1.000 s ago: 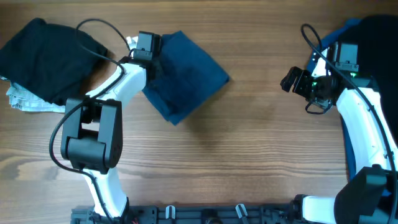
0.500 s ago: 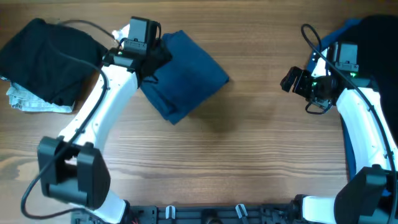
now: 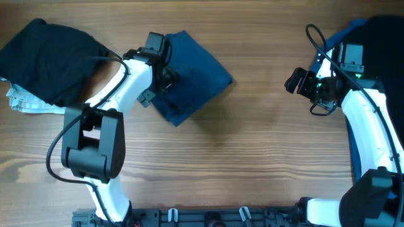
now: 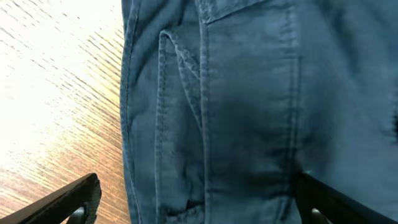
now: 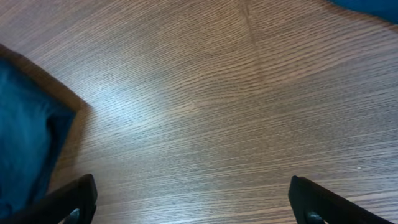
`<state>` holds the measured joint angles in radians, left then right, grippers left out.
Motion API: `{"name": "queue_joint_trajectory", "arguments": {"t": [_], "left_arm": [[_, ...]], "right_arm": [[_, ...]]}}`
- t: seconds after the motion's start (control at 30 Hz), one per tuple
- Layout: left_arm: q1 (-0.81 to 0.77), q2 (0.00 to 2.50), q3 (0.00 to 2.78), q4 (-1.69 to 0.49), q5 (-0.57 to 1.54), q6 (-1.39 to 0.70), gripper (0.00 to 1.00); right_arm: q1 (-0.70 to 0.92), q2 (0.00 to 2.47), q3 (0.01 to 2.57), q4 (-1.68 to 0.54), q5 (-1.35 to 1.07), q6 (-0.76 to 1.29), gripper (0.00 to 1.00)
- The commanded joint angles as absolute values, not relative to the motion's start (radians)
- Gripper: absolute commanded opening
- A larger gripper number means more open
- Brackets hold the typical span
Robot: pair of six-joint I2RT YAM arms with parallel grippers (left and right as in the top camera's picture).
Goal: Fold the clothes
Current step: 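Grasp the folded shorts' top edge with the left gripper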
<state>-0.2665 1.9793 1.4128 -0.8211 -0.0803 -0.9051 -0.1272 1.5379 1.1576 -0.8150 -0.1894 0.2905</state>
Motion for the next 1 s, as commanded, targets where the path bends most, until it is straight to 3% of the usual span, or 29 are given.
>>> {"name": "queue_joint_trajectory", "arguments": {"t": [0.0, 0.33, 0.4, 0.5, 0.57, 0.63, 0.7, 0.73, 0.97], "left_arm": [[-0.264, 2.025, 1.408, -0.822, -0.098, -0.894, 1.0], [-0.264, 2.095, 1.404, -0.854, -0.098, -0.867, 0.97], [-0.264, 2.123, 1.403, -0.854, -0.097, -0.867, 0.82], [-0.264, 2.142, 1.378, -0.842, -0.096, -0.868, 0.79], [-0.264, 2.142, 1.372, -0.834, -0.094, -0.868, 0.71], [-0.263, 2.142, 1.372, -0.836, -0.094, -0.868, 0.49], [-0.264, 2.141, 1.372, -0.855, -0.094, -0.868, 0.2], [-0.264, 2.141, 1.372, -0.868, -0.094, -0.868, 0.14], [-0.251, 2.133, 1.382, -0.899, -0.103, -0.862, 0.04]], "right_arm": [[-0.128, 1.531, 1.172, -0.815, -0.175, 0.291, 0.99], [-0.128, 1.531, 1.172, -0.815, -0.175, 0.291, 1.0], [-0.128, 1.531, 1.172, -0.816, -0.175, 0.291, 1.0], [-0.128, 1.531, 1.172, -0.816, -0.175, 0.29, 1.0], [-0.128, 1.531, 1.172, -0.815, -0.175, 0.291, 1.0], [-0.128, 1.531, 1.172, -0.816, -0.175, 0.291, 0.99], [-0.128, 1.531, 1.172, -0.815, -0.175, 0.291, 1.0], [-0.128, 1.531, 1.172, -0.815, -0.175, 0.291, 0.99], [-0.128, 1.531, 1.172, -0.815, -0.175, 0.291, 0.99]]}}
